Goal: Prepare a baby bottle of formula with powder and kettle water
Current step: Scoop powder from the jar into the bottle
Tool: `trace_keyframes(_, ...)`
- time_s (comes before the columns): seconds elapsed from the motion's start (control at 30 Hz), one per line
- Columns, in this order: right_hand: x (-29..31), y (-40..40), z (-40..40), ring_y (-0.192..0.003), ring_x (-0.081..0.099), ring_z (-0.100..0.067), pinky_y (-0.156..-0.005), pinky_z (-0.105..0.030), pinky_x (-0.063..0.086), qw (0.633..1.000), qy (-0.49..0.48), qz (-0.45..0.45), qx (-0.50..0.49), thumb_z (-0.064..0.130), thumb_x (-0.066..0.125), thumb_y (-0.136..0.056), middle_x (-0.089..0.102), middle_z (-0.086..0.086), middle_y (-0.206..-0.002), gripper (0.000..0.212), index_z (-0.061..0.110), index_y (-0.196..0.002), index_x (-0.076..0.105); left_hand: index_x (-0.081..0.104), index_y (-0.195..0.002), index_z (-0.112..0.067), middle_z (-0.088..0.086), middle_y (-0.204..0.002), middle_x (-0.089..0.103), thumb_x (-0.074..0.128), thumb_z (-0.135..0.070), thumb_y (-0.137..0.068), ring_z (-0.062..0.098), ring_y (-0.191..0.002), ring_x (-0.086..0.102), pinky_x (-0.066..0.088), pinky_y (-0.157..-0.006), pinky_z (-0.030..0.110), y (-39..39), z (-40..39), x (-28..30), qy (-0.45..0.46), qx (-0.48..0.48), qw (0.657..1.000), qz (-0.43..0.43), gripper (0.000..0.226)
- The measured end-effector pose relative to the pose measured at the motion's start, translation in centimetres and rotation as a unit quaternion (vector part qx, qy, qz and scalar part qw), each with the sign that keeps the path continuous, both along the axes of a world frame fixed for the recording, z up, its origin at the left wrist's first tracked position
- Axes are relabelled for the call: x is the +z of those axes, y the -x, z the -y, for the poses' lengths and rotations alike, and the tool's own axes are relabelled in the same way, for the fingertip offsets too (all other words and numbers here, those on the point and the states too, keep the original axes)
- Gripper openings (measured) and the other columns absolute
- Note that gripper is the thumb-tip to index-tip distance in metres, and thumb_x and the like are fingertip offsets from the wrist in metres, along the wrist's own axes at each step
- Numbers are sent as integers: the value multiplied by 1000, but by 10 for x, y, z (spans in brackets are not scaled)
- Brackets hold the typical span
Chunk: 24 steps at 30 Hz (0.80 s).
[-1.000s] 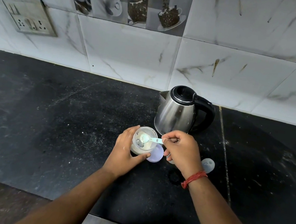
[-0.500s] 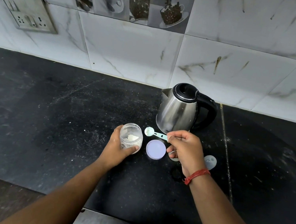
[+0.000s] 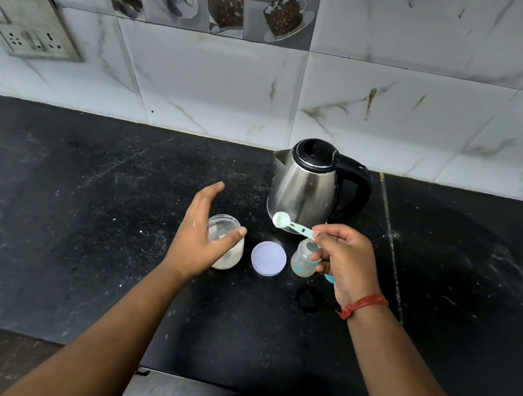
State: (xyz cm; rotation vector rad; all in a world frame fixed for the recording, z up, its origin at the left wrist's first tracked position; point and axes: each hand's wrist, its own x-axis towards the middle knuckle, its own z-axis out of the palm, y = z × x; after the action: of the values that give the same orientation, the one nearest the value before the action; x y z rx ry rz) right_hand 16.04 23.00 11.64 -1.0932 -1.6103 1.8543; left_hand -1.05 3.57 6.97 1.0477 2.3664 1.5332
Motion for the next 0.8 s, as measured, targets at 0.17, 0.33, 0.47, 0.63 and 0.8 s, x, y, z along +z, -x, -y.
trace_keyframes(0.17,1,-19,-23,-49,61,-12,-40,-21,44,999,6,-5,-39,0,65,-91,72,-1,-68,12,6,-89,75,35,-155,-24,-9,-155,40,72,-52,-85,1,-146,37,28,-116,12,-17,-39,12,-11,-64,997,-31,85)
trace_keyframes(0.33,-2,-41,-43,-51,62,-11,-41,-22,47,998,6,5,-67,1,66,-90,71,-1,-67,14,11,-86,77,34,-153,-29,-9,-152,42,74,-52,-84,5,-144,42,34,-118,24,-38,-73,-4,27,-141,990,3,83)
trace_keyframes(0.47,-5,-55,-51,-49,62,-11,-42,-22,48,997,21,3,-79,1,66,-89,70,0,-65,14,10,-85,76,34,-154,-27,-12,-153,41,76,-55,-80,0,-140,42,34,-117,21,-48,-95,-28,106,-182,975,66,90)
trace_keyframes(0.63,-9,-66,-59,-53,63,-13,-44,-24,50,996,25,6,-84,3,68,-89,72,3,-67,12,11,-85,77,34,-155,-18,-6,-150,45,84,-43,-80,7,-134,46,35,-111,20,-52,-118,-50,193,-198,959,68,93)
trace_keyframes(0.8,-9,-68,-63,-55,64,-12,-46,-24,51,997,22,9,-75,5,69,-88,74,3,-70,18,18,-80,79,48,-126,-38,-28,-110,58,79,-30,-84,-18,-101,54,36,-81,-2,-60,-127,-56,198,-175,963,53,53)
